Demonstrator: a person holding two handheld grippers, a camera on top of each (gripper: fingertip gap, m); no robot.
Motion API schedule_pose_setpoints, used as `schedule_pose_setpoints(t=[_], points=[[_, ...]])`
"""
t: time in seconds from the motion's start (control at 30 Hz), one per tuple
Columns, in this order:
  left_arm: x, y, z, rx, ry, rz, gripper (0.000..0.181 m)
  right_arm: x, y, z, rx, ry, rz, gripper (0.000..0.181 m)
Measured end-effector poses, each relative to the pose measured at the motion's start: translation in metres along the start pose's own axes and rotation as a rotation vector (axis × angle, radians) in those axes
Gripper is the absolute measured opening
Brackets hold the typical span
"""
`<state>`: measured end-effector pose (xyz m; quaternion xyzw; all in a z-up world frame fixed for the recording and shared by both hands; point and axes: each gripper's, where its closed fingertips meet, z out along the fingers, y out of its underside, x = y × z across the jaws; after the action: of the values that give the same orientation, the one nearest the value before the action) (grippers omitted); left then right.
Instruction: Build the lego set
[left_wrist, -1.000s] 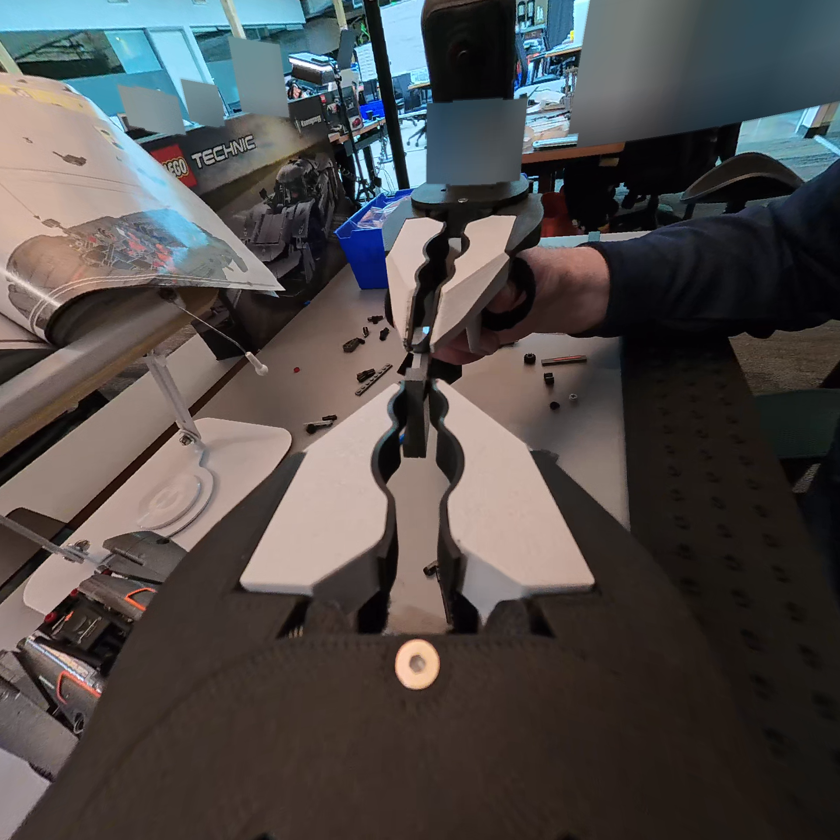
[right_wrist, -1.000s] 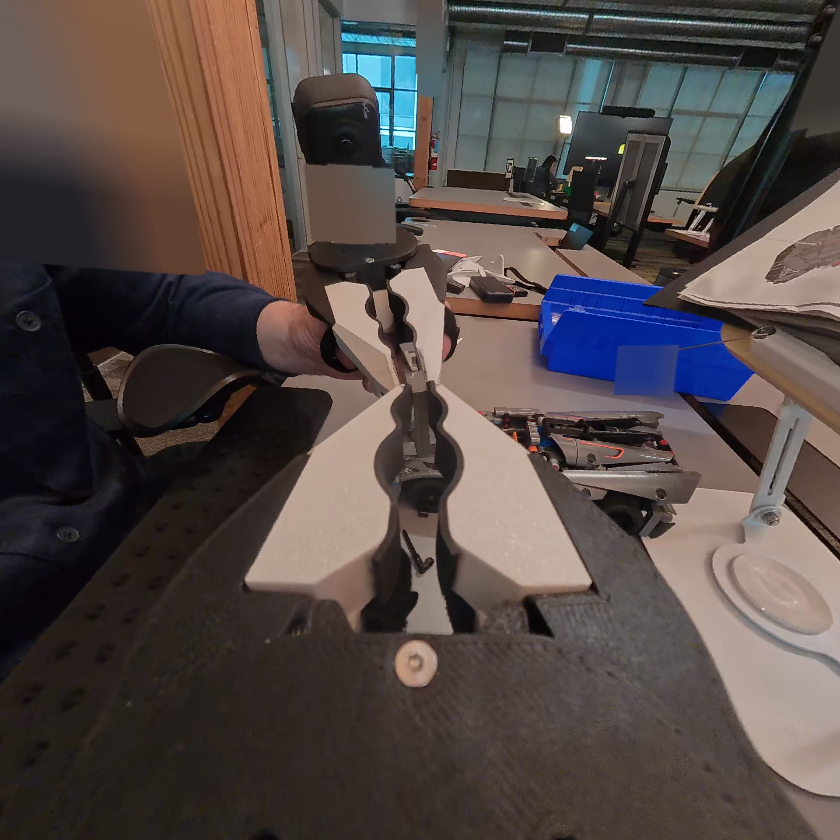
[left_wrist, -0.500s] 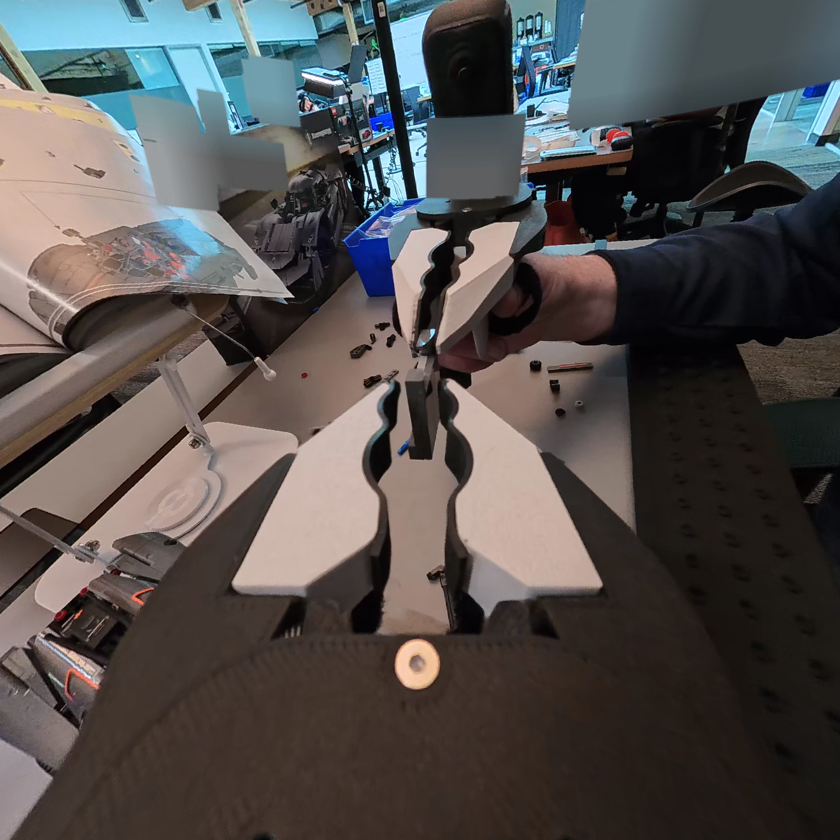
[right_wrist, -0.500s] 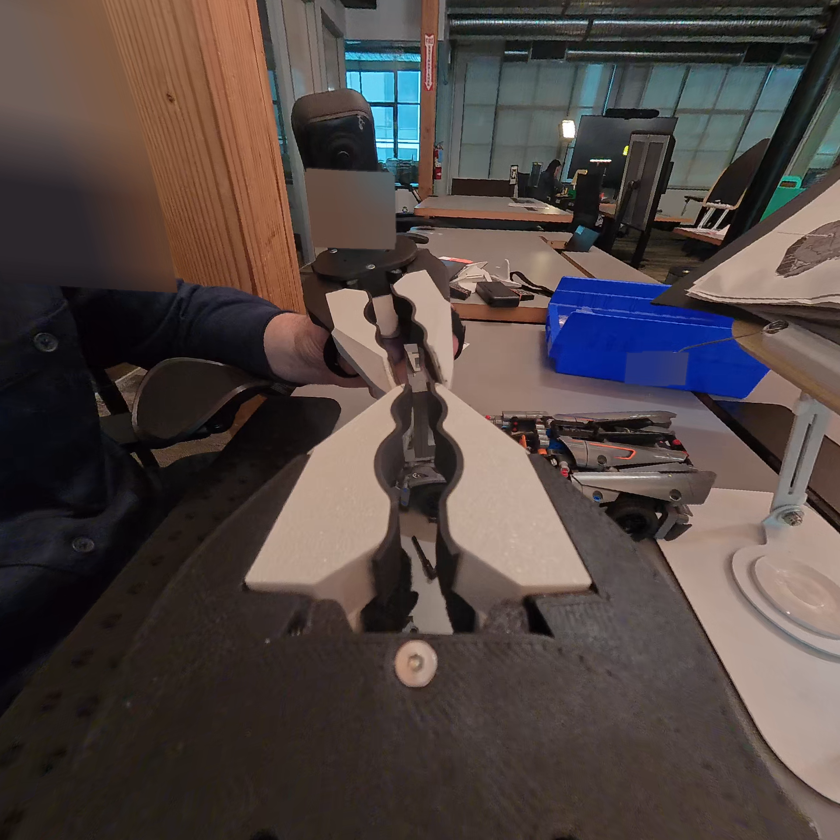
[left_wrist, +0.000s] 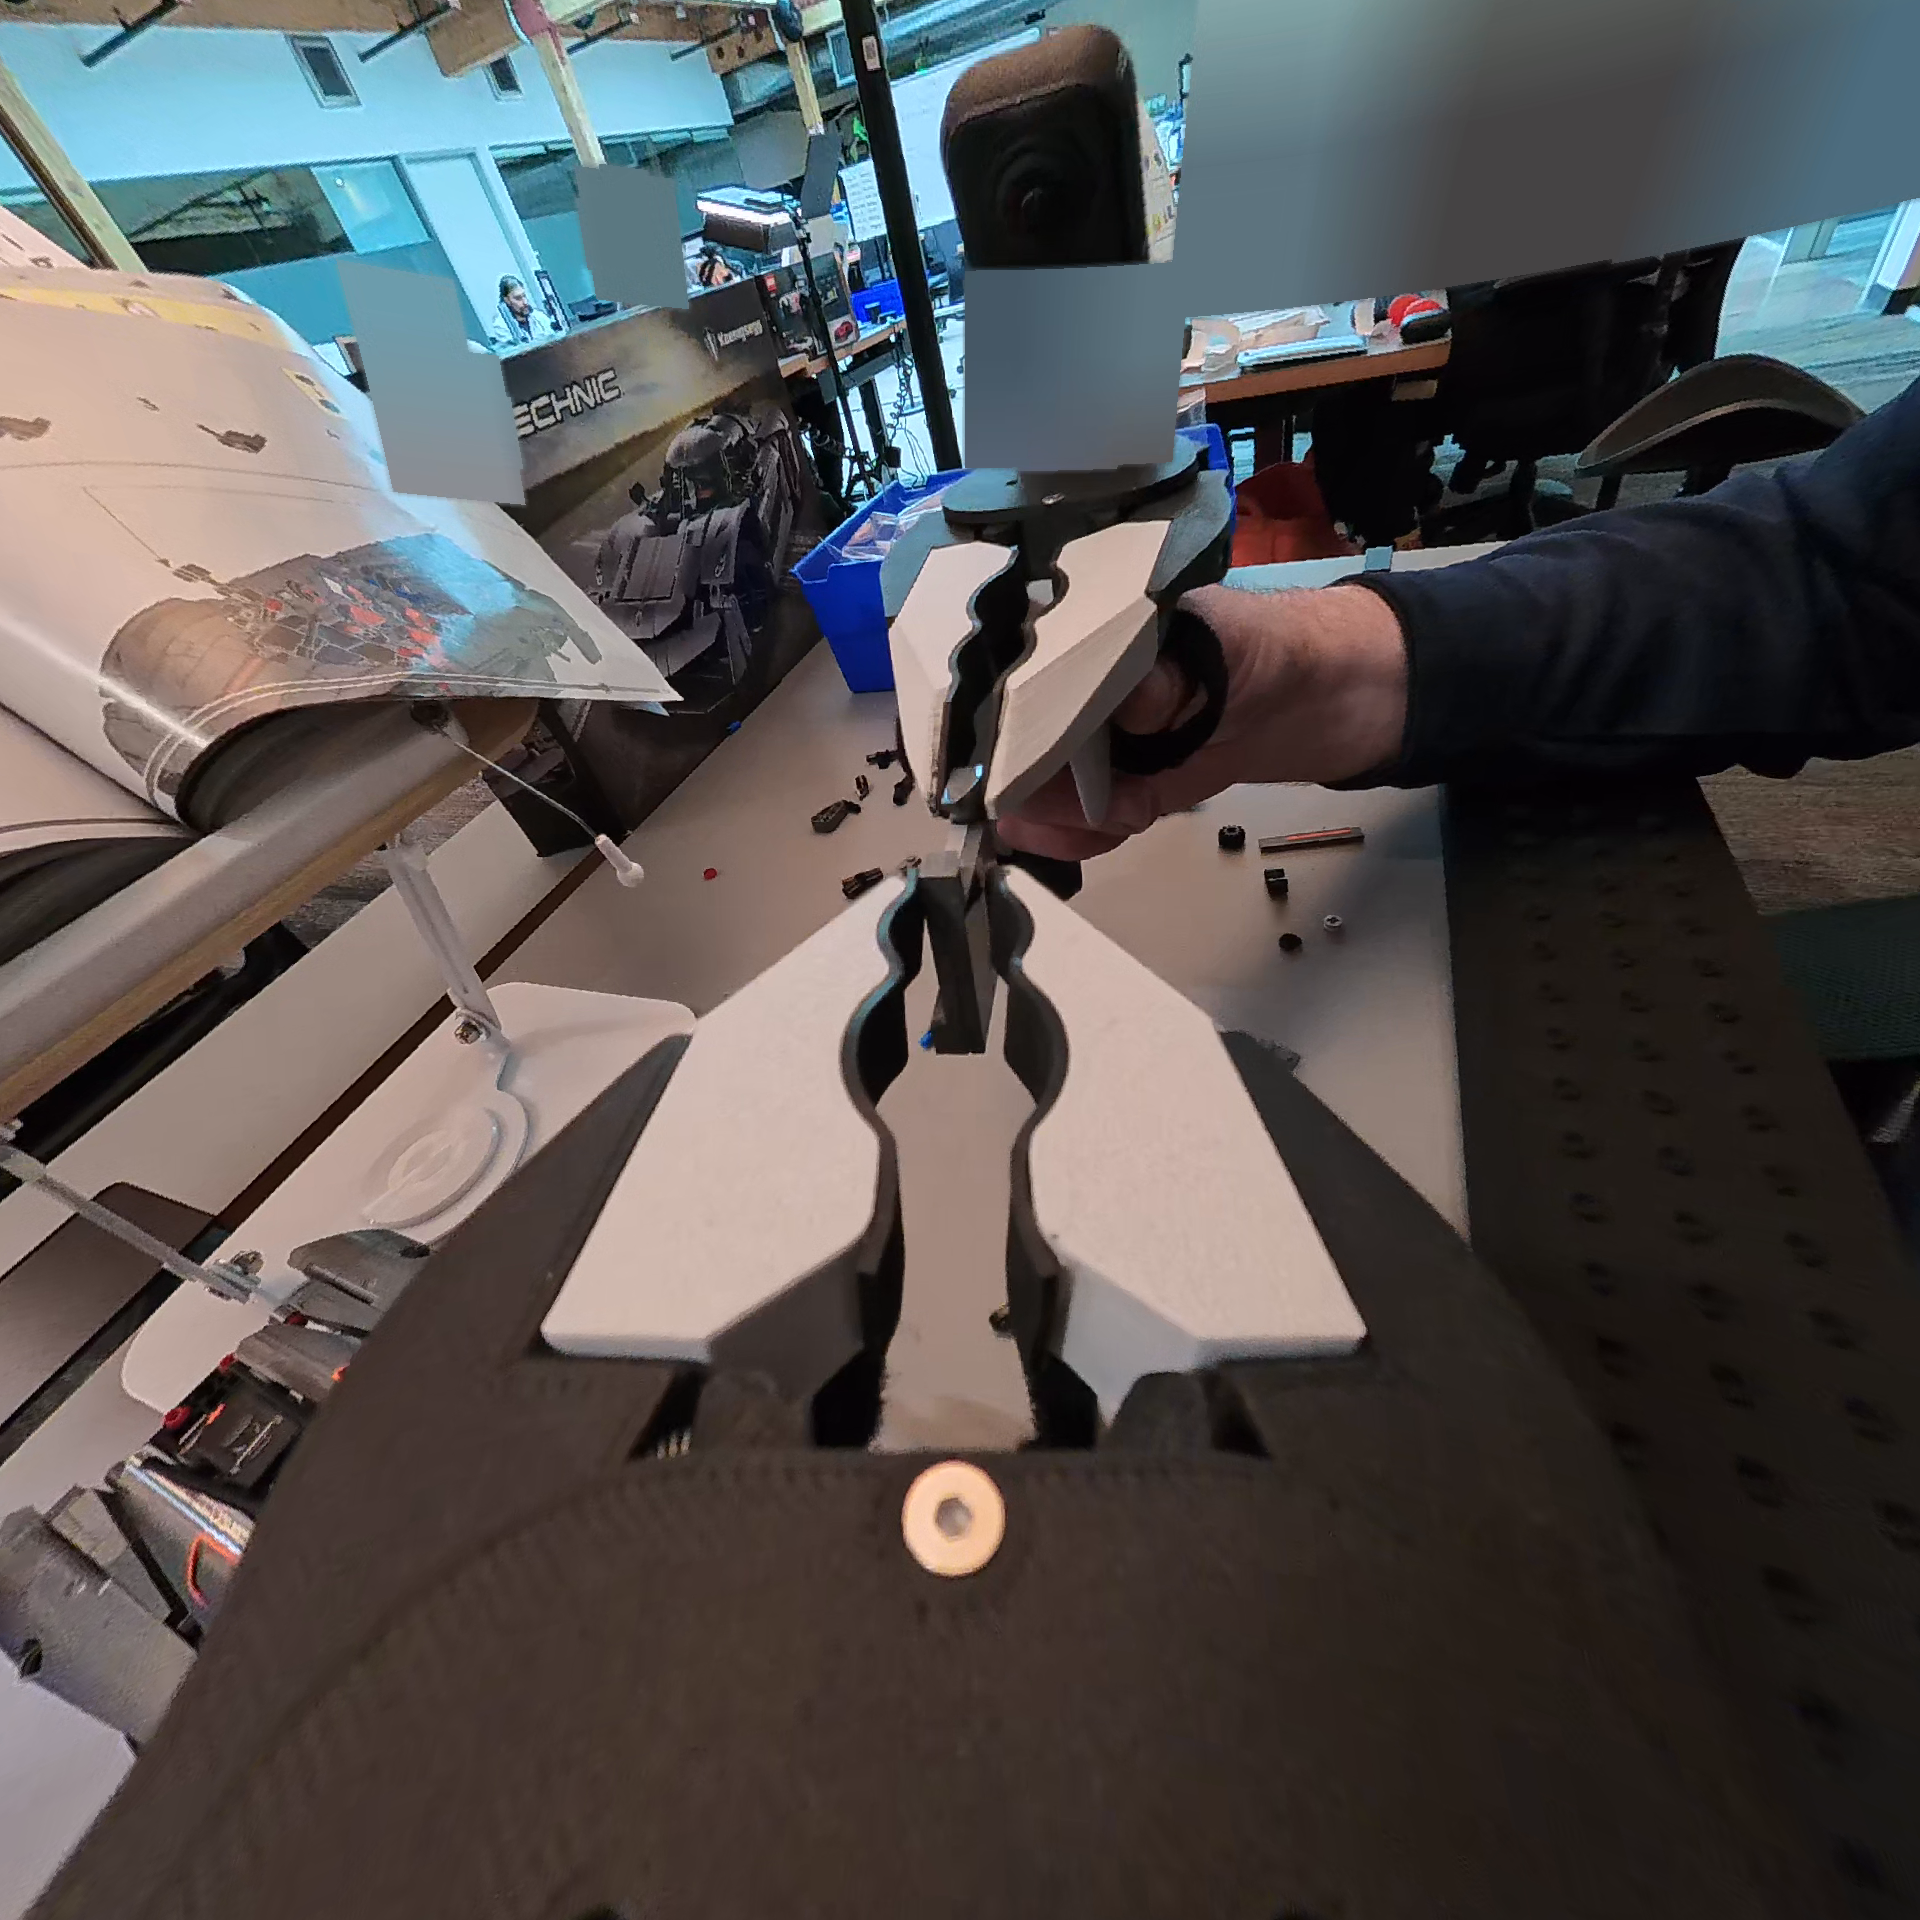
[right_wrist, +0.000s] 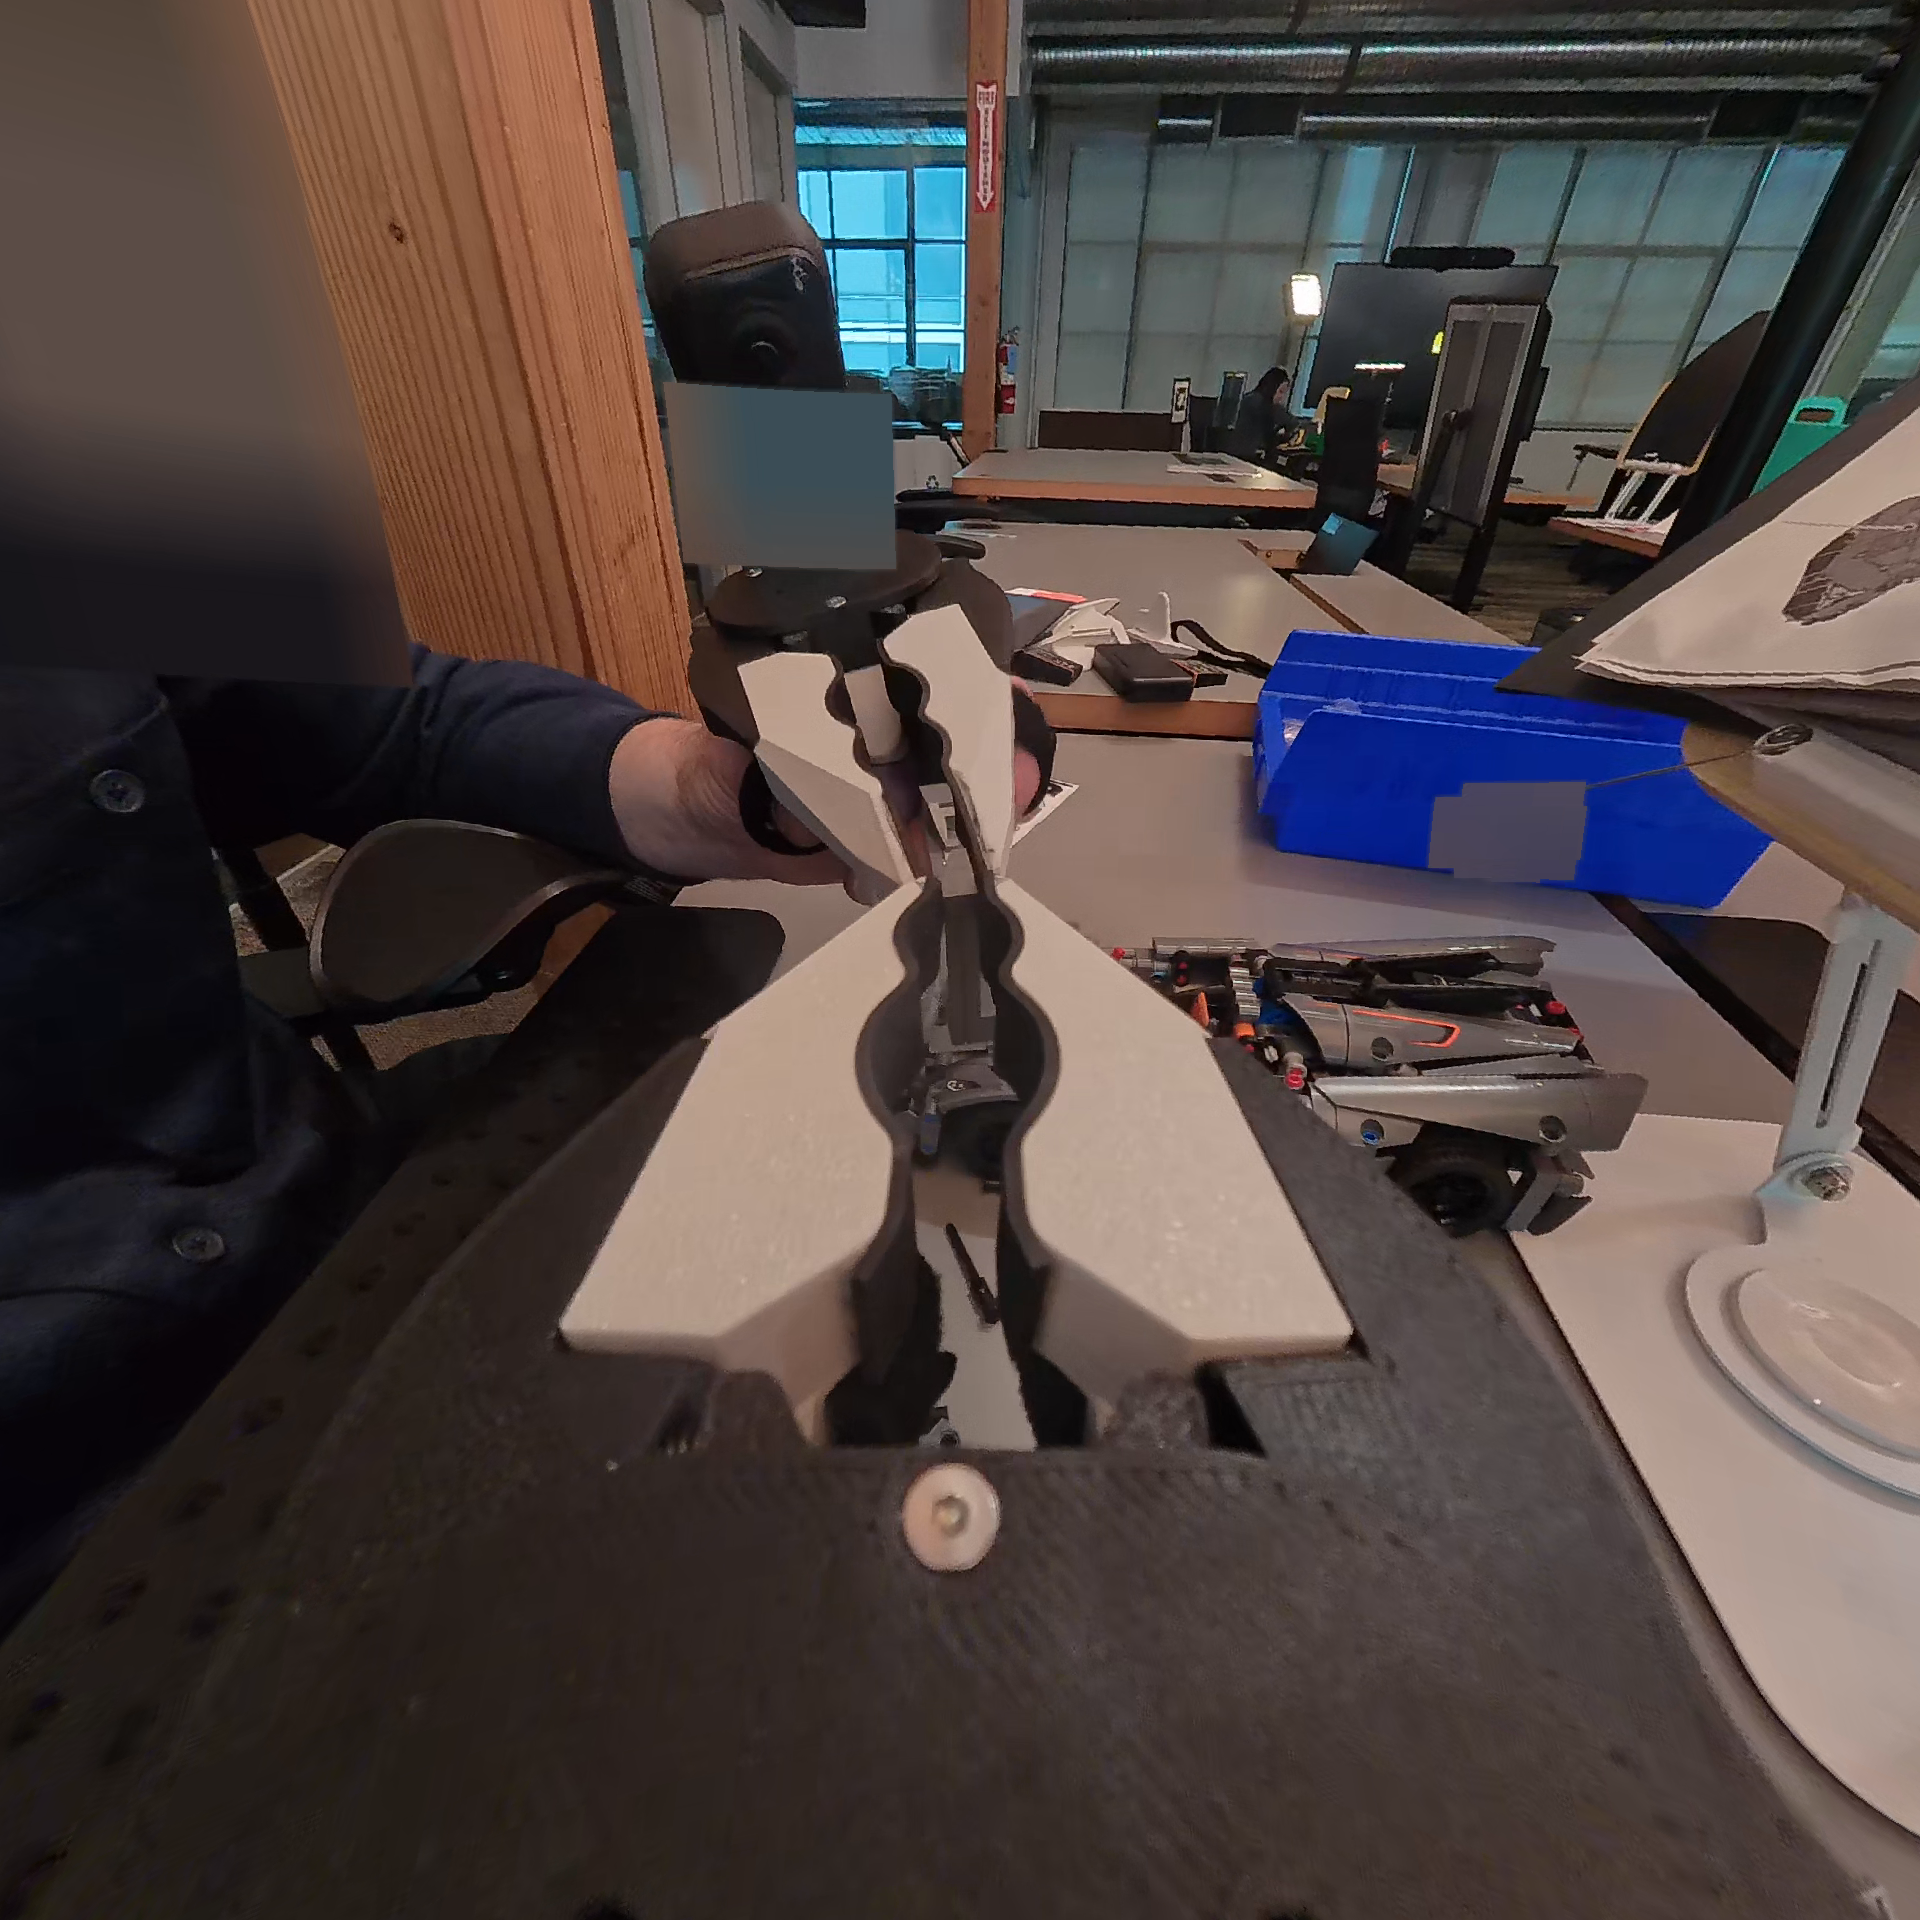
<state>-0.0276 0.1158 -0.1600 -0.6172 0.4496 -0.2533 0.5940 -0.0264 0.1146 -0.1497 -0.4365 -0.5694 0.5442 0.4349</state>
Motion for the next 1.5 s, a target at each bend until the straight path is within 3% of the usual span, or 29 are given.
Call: schedule_pose_setpoints(t=[0.47, 0.8, 1.0, 1.13, 1.5], points=[[0.009, -0.004, -0.002, 0.005, 0.043, 0.020, 0.003, -0.006, -0.001, -0.002, 0.011, -0.061, 0.027, 0.004], [0.001, -0.009, -0.007, 0.093, 0.111, -0.200, 0.003, -0.003, -0.002, 0.000, 0.028, -0.066, 0.104, 0.009], [0.001, -0.005, -0.004, 0.083, 0.112, -0.208, 0.004, 0.000, 0.001, 0.000, 0.013, -0.055, 0.114, 0.004], [0.002, 0.001, -0.001, 0.067, 0.124, -0.230, 0.015, -0.001, -0.003, 0.000, 0.054, -0.073, 0.176, 0.004], [-0.001, 0.009, 0.001, 0.056, 0.176, -0.377, 0.007, 0.009, -0.002, 0.002, 0.128, -0.071, 0.342, 0.003]])
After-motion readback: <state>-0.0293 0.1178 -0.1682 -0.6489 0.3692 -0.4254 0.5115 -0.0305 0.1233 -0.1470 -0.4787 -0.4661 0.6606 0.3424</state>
